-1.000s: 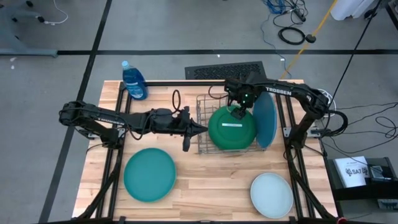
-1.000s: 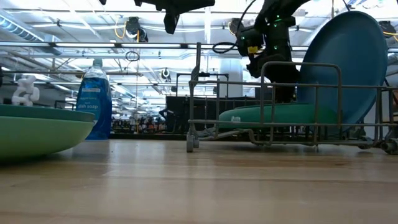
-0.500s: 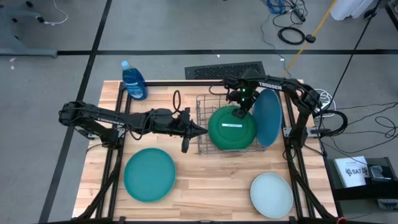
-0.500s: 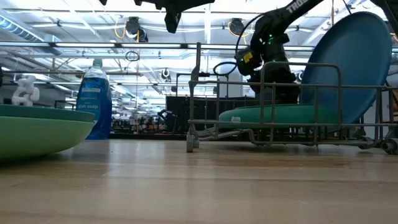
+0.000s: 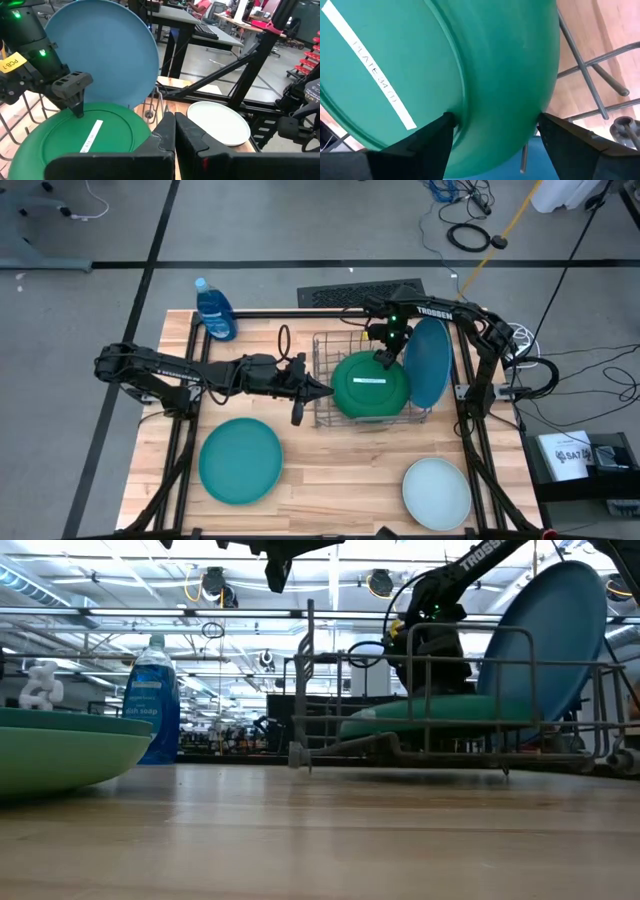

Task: Sort dishes
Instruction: Put the dark green plate into the dish rack

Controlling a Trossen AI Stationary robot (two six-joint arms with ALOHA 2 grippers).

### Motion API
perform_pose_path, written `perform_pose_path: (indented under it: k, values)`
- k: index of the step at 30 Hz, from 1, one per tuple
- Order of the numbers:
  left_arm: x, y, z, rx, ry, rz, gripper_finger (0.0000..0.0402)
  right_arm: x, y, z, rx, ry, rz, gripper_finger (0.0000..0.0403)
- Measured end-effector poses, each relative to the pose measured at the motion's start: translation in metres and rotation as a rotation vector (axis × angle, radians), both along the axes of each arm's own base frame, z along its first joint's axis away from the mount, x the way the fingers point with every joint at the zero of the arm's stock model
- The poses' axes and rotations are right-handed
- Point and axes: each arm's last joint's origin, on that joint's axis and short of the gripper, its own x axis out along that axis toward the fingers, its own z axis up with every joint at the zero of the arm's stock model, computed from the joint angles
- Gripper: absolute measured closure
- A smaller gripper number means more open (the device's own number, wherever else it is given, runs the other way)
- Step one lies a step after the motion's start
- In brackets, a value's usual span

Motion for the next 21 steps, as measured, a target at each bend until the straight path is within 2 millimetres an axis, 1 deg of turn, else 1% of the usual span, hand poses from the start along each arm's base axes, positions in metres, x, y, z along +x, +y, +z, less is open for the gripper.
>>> perform_pose_path:
  k: [5,9,14,21]
  values:
    - [0.000,0.000,0.000,0.005,-0.001,0.000,0.0402,0.007,0.005,-0.001,0.012,-0.036,-0.011,0.0132]
    - [0.000,0.000,0.000,0.007,-0.001,0.000,0.0402,0.014,0.010,-0.001,0.012,-0.067,-0.011,0.0170]
    - [0.000,0.001,0.000,0.008,-0.001,0.001,0.0402,0.018,0.013,0.000,-0.003,-0.062,-0.028,0.0249]
    - [0.000,0.001,0.000,0.008,-0.002,0.002,0.0402,0.021,0.020,0.005,-0.049,-0.073,-0.010,0.0381]
